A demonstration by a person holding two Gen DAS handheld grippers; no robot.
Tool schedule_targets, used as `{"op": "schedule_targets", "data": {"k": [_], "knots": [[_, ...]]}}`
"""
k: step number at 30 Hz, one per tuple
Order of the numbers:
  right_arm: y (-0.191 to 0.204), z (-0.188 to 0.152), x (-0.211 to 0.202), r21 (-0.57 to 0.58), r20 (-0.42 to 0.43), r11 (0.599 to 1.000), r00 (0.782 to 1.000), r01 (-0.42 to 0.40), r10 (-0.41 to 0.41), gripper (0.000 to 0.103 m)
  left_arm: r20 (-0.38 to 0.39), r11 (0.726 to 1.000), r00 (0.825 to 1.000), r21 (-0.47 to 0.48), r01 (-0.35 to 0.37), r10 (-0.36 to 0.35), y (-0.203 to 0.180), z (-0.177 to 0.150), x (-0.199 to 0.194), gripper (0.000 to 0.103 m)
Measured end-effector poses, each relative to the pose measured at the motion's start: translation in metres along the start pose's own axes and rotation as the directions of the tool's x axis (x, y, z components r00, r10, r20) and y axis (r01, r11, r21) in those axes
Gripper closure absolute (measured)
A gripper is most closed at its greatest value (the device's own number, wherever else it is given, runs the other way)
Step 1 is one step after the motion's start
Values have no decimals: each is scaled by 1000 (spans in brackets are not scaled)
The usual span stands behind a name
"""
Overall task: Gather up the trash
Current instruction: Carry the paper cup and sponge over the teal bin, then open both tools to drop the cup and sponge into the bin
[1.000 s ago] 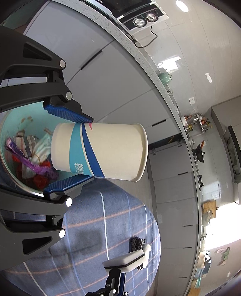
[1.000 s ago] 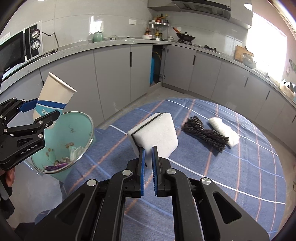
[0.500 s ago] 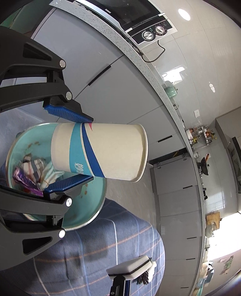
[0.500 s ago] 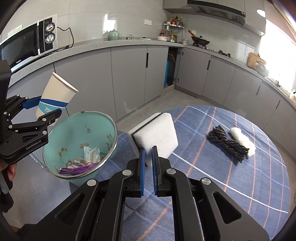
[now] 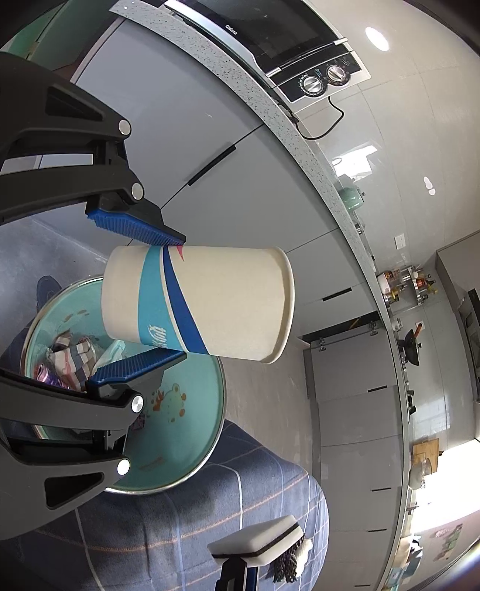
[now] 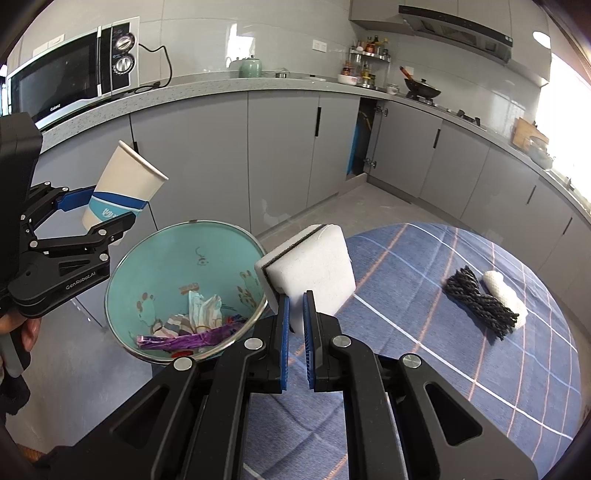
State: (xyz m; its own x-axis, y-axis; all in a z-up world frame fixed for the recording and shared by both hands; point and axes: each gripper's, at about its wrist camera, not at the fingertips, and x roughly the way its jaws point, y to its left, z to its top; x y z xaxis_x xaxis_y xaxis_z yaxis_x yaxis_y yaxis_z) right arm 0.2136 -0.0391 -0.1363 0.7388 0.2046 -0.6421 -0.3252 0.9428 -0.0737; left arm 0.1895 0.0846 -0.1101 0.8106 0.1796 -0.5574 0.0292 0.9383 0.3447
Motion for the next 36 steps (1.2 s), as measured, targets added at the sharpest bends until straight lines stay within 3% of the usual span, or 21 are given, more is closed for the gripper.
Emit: {"op": "schedule_targets", "data": {"k": [36], "knots": [[35, 15, 10, -66, 4, 996, 998, -54, 55, 95, -38, 998, 998, -36, -44, 43, 34, -8, 16, 47]]}}
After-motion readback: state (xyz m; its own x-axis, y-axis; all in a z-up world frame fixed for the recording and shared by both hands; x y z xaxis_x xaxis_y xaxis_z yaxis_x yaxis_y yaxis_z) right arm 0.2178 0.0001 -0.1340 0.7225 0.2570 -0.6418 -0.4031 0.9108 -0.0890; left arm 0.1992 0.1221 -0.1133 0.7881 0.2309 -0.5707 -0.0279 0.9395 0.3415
